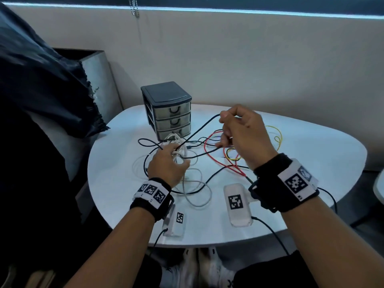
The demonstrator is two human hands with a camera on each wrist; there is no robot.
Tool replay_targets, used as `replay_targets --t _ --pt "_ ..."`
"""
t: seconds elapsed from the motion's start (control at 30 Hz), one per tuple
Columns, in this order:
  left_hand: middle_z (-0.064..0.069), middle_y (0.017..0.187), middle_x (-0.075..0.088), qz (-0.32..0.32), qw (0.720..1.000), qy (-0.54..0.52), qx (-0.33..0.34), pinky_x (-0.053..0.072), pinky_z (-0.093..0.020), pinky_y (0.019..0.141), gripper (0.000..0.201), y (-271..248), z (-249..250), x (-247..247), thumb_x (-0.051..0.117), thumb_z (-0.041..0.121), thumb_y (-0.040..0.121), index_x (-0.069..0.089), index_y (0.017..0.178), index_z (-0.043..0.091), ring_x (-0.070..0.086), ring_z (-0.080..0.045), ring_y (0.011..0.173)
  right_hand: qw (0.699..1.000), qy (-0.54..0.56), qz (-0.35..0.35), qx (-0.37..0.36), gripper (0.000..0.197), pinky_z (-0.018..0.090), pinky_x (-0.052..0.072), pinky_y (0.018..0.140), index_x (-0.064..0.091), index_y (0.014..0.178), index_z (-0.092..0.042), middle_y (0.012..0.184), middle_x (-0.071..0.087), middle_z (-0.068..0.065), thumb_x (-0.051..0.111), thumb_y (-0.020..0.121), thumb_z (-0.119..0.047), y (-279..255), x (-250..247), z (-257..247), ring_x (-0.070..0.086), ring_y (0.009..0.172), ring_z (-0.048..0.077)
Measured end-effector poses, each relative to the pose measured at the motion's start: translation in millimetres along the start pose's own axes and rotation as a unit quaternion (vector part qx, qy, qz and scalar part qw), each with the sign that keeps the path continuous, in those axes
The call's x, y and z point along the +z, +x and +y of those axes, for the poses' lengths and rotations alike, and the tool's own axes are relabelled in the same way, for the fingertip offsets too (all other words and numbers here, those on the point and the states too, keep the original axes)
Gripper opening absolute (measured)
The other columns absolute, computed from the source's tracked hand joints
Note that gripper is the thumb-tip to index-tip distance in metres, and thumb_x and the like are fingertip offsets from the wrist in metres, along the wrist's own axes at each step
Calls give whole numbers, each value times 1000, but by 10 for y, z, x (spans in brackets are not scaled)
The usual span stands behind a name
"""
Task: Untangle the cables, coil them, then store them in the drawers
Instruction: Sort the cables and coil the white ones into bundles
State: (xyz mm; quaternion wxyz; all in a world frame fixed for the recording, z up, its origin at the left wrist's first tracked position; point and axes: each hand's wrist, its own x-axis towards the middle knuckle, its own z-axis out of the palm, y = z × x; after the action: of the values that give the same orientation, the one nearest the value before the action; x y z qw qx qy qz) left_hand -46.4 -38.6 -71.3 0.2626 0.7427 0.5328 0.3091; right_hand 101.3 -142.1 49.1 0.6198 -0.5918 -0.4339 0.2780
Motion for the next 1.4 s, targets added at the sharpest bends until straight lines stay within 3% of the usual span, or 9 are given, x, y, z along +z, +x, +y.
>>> replay_targets --t 0.33,0.43,0.53,0.6,0.7,0.83,0.93,1.1,1.4 --pt "4 105 69 41 999 -14 13 54 -37 84 39 84 -77 -16 78 34 76 63 112 34 64 -20 94 965 -137 177 -134 30 35 36 51 59 74 2 54 44 5 63 93 -21 334 -445 76 37 48 15" --pt "1 108 69 43 997 43 49 53 -36 82 36 57 -113 -6 74 33 81 63 115 31 65 -25 97 946 -298 129 -10 27 35 52 69 59 68 -12 63 58 1 63 90 -26 522 -706 462 59 63 19" --pt "0 110 67 63 994 64 70 52 -37 79 34 41 -113 12 69 26 83 61 116 28 64 -29 96 866 -478 -13 146 14 34 47 89 66 100 -21 111 68 8 57 90 -24 431 -725 710 62 101 30" --pt "0 112 66 69 991 81 85 52 -37 77 37 44 -70 30 68 21 82 58 117 28 63 -30 94 854 -512 -48 78 35 34 40 99 61 122 -22 130 61 5 52 89 -22 319 -544 762 54 119 27" --pt "1 107 65 66 986 95 122 51 -36 70 39 5 5 84 68 17 80 55 116 25 64 -29 88 885 -437 -79 -139 41 45 39 106 67 121 -17 125 66 4 44 91 -34 151 -83 695 58 118 26" --pt "-2 108 66 89 978 71 177 45 -31 55 50 -66 65 135 73 10 74 50 117 22 66 -31 75 802 -545 -146 -199 46 50 26 113 58 133 -22 133 60 2 35 100 -44 159 299 707 51 127 24" --pt "-4 111 60 112 976 46 181 41 -29 53 63 -79 32 72 75 7 66 41 117 24 62 -32 67 753 -602 -165 -208 36 39 39 86 68 113 -18 105 66 5 39 103 -38 241 319 675 60 103 29" --pt "0 120 52 87 984 28 154 51 -37 60 71 -74 -45 -24 74 9 64 39 123 29 61 -31 73 794 -559 -152 -185 31 35 42 74 67 102 -15 97 62 3 42 103 -33 334 233 572 58 92 26" --pt "2 105 67 3 998 -37 42 43 -24 78 72 -53 -197 -106 74 6 74 41 135 27 62 -22 94 934 -299 140 -136 18 33 40 63 58 85 -12 66 55 -6 49 99 -20 456 -40 512 52 68 24"
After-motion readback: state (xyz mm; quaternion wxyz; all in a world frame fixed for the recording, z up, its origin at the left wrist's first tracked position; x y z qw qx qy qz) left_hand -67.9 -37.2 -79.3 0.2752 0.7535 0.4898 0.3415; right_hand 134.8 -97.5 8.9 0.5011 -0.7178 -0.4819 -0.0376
